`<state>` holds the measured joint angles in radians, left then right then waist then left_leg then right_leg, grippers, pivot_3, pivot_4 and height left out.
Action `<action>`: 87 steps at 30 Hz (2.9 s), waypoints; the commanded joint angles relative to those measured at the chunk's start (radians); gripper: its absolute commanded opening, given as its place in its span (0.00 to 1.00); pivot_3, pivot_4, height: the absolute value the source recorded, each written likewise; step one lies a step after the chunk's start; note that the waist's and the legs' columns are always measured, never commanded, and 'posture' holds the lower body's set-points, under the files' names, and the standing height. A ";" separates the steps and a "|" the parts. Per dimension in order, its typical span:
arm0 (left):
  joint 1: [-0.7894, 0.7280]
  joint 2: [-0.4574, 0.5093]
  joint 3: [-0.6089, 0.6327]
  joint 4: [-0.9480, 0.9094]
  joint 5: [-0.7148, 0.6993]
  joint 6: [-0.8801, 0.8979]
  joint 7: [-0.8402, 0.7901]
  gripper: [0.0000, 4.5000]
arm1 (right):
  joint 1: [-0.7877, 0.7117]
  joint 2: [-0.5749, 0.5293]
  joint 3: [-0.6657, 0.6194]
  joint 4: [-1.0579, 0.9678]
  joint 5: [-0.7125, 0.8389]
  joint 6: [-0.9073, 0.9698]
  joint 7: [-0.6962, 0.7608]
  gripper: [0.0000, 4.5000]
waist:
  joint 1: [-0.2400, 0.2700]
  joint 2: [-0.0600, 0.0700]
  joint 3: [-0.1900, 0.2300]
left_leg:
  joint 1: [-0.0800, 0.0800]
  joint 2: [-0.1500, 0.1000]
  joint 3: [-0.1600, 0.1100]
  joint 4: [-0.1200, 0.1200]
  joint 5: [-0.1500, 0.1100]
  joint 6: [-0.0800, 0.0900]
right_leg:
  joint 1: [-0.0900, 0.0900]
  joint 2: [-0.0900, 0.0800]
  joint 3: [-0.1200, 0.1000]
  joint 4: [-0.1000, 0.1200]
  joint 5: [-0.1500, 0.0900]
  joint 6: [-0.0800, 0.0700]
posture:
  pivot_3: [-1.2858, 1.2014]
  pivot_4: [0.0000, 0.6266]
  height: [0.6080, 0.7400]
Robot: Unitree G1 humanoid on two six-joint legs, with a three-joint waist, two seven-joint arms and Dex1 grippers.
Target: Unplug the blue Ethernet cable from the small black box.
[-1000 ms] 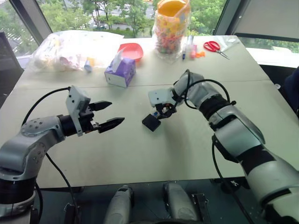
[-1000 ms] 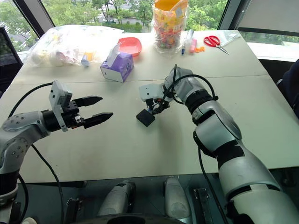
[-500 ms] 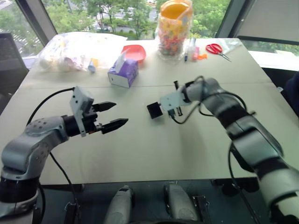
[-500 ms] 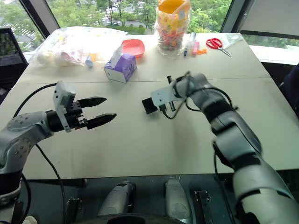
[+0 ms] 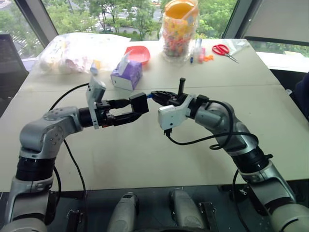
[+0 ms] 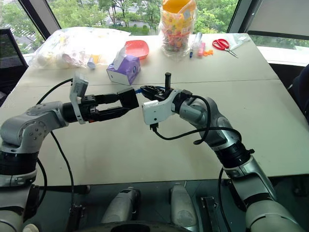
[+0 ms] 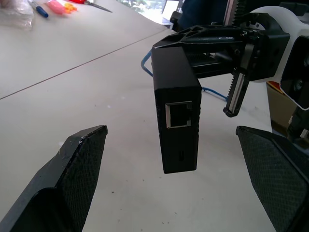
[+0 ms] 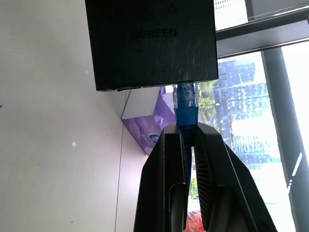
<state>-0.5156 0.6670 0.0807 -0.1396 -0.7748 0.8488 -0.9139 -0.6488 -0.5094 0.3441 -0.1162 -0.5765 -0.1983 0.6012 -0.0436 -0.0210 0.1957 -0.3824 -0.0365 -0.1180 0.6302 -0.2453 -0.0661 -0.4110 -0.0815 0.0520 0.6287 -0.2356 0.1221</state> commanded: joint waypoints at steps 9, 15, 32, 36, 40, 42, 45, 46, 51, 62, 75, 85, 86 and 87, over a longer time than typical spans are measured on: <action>-0.040 -0.031 -0.015 0.027 0.029 -0.033 -0.022 0.30 | -0.009 -0.011 -0.023 -0.096 0.008 0.004 0.014 0.00 | -0.001 0.000 0.000 | 0.000 0.000 0.000 0.000 0.000 0.000 | 0.000 0.000 0.000 0.000 0.000 0.000 | 0.52 0.24 1.00; -0.048 -0.042 -0.023 0.061 0.059 -0.055 -0.034 0.10 | 0.001 -0.009 -0.030 -0.123 0.048 0.023 0.048 0.00 | 0.000 0.000 0.000 | 0.000 0.000 0.000 0.000 0.000 0.000 | 0.000 0.000 0.000 0.000 0.000 0.000 | 0.52 0.24 1.00; -0.021 0.145 -0.124 0.023 0.166 -0.229 -0.391 0.10 | -0.214 -0.072 -0.242 -0.068 0.957 1.215 0.613 0.77 | -0.002 0.000 0.000 | -0.002 0.001 -0.001 -0.001 0.000 0.000 | -0.001 0.000 -0.001 -0.001 -0.002 -0.003 | 0.52 0.24 1.00; -0.040 0.141 -0.134 0.034 0.182 -0.262 -0.424 0.10 | -0.268 -0.059 -0.195 -0.018 0.999 1.264 0.604 0.77 | 0.000 0.000 0.000 | -0.007 0.001 0.000 -0.001 0.000 0.000 | -0.006 0.000 -0.001 -0.001 -0.001 -0.002 | 0.52 0.24 1.00; -0.051 0.129 -0.140 0.052 0.197 -0.277 -0.429 0.10 | -0.290 -0.056 -0.154 -0.023 1.031 1.286 0.603 0.77 | 0.001 0.000 0.000 | -0.012 0.001 0.000 -0.001 0.000 0.000 | -0.012 0.000 -0.001 -0.001 0.000 0.000 | 0.52 0.24 1.00; -0.054 0.124 -0.141 0.057 0.202 -0.280 -0.429 0.10 | -0.296 -0.059 -0.139 -0.033 1.047 1.296 0.601 0.77 | 0.000 0.000 0.000 | -0.012 0.000 0.000 -0.001 0.000 0.000 | -0.013 0.000 -0.001 0.000 0.000 0.000 | 0.52 0.24 1.00; -0.058 0.115 -0.141 0.061 0.207 -0.283 -0.426 0.10 | -0.296 -0.055 -0.125 -0.047 1.070 1.303 0.591 0.77 | 0.000 0.000 0.000 | -0.012 0.000 0.000 -0.001 0.000 0.001 | -0.013 0.000 -0.001 0.000 0.000 0.000 | 0.52 0.24 1.00; -0.058 0.111 -0.139 0.063 0.207 -0.282 -0.423 0.10 | -0.295 -0.048 -0.122 -0.053 1.075 1.304 0.582 0.72 | 0.000 0.000 0.000 | -0.012 0.000 0.000 -0.001 0.000 0.001 | -0.013 0.000 -0.001 0.000 0.000 0.000 | 0.52 0.24 1.00; -0.056 0.101 -0.141 0.062 0.211 -0.281 -0.418 0.10 | -0.294 -0.031 -0.115 -0.067 1.103 1.324 0.544 0.27 | -0.001 0.000 0.000 | -0.012 0.001 0.000 0.000 0.000 0.001 | -0.013 0.000 -0.001 0.000 0.000 0.000 | 0.52 0.24 1.00; -0.051 0.085 -0.145 0.058 0.223 -0.282 -0.420 0.10 | -0.305 -0.030 -0.105 -0.081 1.143 1.355 0.509 0.27 | 0.000 0.000 0.000 | -0.012 0.000 0.000 0.000 0.000 0.001 | -0.013 0.000 -0.001 0.000 0.000 0.000 | 0.52 0.24 1.00; -0.040 0.087 -0.151 0.052 0.245 -0.297 -0.431 0.10 | -0.313 -0.036 -0.090 -0.076 1.158 1.345 0.506 0.27 | -0.001 0.000 0.000 | -0.012 0.000 0.000 0.000 0.000 0.001 | -0.013 0.000 -0.001 0.001 0.000 0.000 | 0.52 0.24 1.00; -0.035 0.086 -0.157 0.050 0.260 -0.311 -0.441 0.10 | -0.322 -0.029 -0.076 -0.072 1.160 1.344 0.506 0.27 | -0.001 0.000 0.000 | -0.012 0.000 0.000 0.000 0.000 0.001 | -0.013 0.000 -0.001 0.001 0.000 0.000 | 0.52 0.24 1.00; -0.035 0.087 -0.159 0.050 0.262 -0.313 -0.443 0.10 | -0.323 -0.029 -0.075 -0.072 1.159 1.343 0.506 0.27 | -0.001 0.000 0.000 | -0.012 0.000 0.000 0.000 0.000 0.001 | -0.013 0.000 -0.001 0.001 0.000 0.000 | 0.52 0.24 1.00; -0.033 0.087 -0.161 0.050 0.264 -0.317 -0.444 0.10 | -0.323 -0.028 -0.073 -0.072 1.159 1.343 0.505 0.27 | -0.001 0.000 0.000 | -0.012 0.000 0.000 0.000 0.000 0.001 | -0.013 0.000 -0.001 0.001 0.000 0.000 | 0.52 0.24 1.00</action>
<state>-0.5483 0.7482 -0.0769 -0.0628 -0.5173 0.5507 -1.3550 -0.9376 -0.5448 0.2733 -0.1547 0.5544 1.1548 1.1011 -0.0442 -0.0209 0.1961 -0.3945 -0.0361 -0.1183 0.6302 -0.2455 -0.0656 -0.4239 -0.0816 0.0509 0.6293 -0.2351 0.1224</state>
